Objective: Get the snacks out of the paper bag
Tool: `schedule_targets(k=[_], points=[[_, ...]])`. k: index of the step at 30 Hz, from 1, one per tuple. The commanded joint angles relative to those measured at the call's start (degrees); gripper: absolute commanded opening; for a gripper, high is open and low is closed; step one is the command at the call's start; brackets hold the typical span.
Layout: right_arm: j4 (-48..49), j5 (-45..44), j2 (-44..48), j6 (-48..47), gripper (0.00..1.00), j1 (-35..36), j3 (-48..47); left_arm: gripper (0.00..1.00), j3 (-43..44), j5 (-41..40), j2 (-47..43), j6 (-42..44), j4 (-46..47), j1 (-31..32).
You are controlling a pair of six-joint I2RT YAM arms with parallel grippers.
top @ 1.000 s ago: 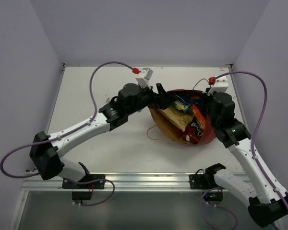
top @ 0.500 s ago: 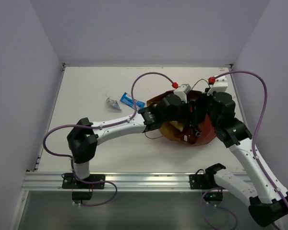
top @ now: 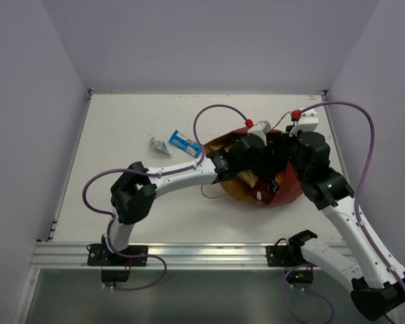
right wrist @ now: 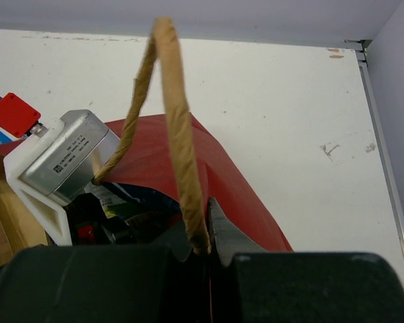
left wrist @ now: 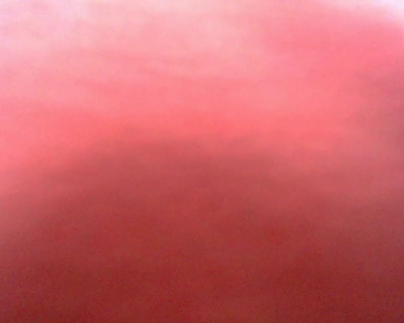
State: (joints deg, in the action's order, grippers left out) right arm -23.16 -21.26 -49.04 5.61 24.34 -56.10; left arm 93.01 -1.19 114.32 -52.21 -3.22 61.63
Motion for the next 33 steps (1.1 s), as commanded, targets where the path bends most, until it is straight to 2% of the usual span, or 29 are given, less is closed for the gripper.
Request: schedule_targets(k=[1,2,3,6,16,19,21,25,26,31,33], points=[[6.7,1.3,1.9,1.7,0.0,0.4,-1.1,0.37,0.4,-1.9,-0.6,-0.3,-1.3,0.0],[6.7,0.6,2.0,1.3,0.0,0.4,-1.0,0.28,0.1,-2.0,-1.7,-0.1,-1.4,-0.1],[6.7,0.3,2.1,1.2,0.0,0.4,-0.9,0.14,-1.0,-2.1,-2.5,0.2,-1.4,-0.1],[6.8,-1.5,2.3,0.6,0.0,0.4,-0.5,0.0,-3.4,-3.1,-6.6,0.8,-1.6,-0.2],[6.2,-8.8,1.8,0.5,0.0,0.4,0.9,0.0,-4.0,-3.0,-23.8,8.4,-11.1,-1.7],[6.0,-10.6,1.7,0.2,0.0,0.3,1.0,0.0,-4.2,-1.8,-31.0,10.1,-15.1,-5.1],[5.8,-10.9,1.8,0.0,0.0,0.3,1.2,0.0,-4.8,0.3,-33.6,11.0,-18.3,-11.0],[5.3,-11.1,2.0,0.5,0.0,0.4,1.3,0.0,-6.2,-1.9,-40.2,16.9,-23.1,-21.5],[5.0,-10.9,2.0,0.6,0.0,0.4,1.3,0.0,-6.9,-1.6,-42.6,17.7,-23.4,-26.9],[4.3,-9.2,2.3,1.2,0.0,0.4,1.2,0.0,-15.1,-0.2,-46.7,21.2,-20.3,-43.6],[4.3,-8.7,2.2,1.1,0.0,0.4,1.0,0.0,-18.9,0.9,-46.6,22.1,-14.6,-51.0]])
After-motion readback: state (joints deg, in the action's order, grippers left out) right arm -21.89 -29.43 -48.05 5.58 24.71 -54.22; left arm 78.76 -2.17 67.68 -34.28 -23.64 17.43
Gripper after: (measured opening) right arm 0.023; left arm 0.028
